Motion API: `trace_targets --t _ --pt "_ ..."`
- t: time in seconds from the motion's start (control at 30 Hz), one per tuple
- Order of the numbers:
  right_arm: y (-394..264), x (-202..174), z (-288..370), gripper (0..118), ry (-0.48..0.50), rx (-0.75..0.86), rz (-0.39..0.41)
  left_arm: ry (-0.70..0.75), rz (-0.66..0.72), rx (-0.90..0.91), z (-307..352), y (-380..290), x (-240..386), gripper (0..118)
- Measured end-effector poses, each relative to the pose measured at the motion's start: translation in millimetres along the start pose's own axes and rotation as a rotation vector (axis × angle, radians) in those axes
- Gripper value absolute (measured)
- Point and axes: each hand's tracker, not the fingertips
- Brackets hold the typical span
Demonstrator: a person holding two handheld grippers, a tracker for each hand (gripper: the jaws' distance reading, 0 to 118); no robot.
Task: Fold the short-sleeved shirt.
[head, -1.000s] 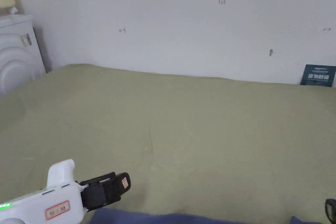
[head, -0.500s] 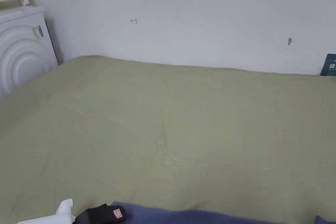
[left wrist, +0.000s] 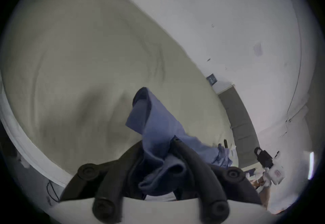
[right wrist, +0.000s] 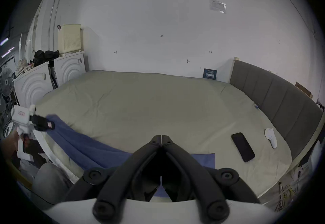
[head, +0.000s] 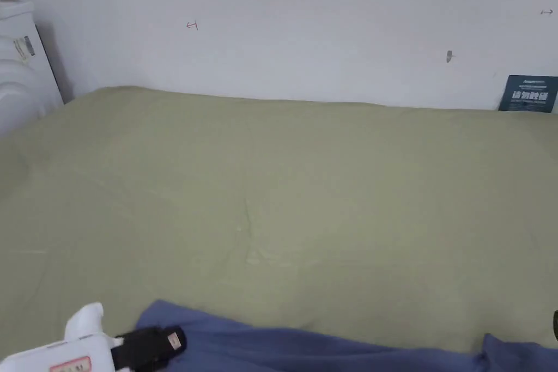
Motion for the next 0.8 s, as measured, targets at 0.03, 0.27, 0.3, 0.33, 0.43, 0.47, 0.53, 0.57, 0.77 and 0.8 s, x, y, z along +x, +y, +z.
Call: trace_targets --t 0.03,0.27,0.3,0.33,0.43,0.47,0.53,0.57,0.77,0.8 --pt "-0.2 2.4 0.9 0 -0.002 0.0 -0.003 0.025 -0.033 0.033 6.6 8.0 13.4 14" --pt "-1.8 19.8 9.4 0 -0.035 -0.001 -0.034 0.313 -0.537 0.009 -3.4 17.1 124.4 14" --pt "-2.2 22.1 10.5 0 -0.04 0.001 -0.04 0.298 -0.581 -0.001 -8.7 11.7 137.4 14" --pt "-2.4 24.5 11.8 0 -0.046 -0.001 -0.044 0.286 -0.629 -0.019 -20.4 4.1 143.2 14" --pt "-3.2 28.3 16.6 0 -0.058 -0.001 -0.047 0.284 -0.722 -0.085 -54.6 -25.8 177.9 14" --pt "-3.5 30.1 18.0 0 -0.062 0.002 -0.048 0.271 -0.745 -0.108 -66.0 -43.6 191.8 14" --pt "-5.0 34.2 20.7 0 -0.071 0.005 -0.055 0.237 -0.76 -0.176 -91.7 -68.8 206.1 14" --pt "-5.3 36.1 21.8 0 -0.075 0.006 -0.058 0.214 -0.755 -0.211 -101.8 -79.0 210.0 14" --pt "-9.8 47.9 21.3 0 -0.072 0.003 -0.104 0.119 -0.732 -0.326 -158.7 -140.8 222.0 14" --pt "-11.6 49.0 19.2 0 -0.067 -0.002 -0.116 0.093 -0.664 -0.326 -166.3 -143.9 220.5 14"
